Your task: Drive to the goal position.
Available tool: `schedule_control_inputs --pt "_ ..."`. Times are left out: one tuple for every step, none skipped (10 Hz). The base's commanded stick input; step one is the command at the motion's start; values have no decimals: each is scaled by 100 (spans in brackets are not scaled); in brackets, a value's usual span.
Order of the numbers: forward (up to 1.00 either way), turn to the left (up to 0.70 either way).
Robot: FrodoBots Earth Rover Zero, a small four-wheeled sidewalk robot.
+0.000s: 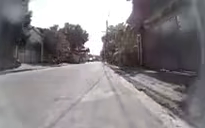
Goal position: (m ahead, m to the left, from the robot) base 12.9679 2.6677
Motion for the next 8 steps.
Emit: schedule_control_inputs --pt "100 0" --pt "100 0" --pt "100 0" --pt "100 0" --pt "100 0" --pt "100 0" --pt "100 0" --pt "100 0"
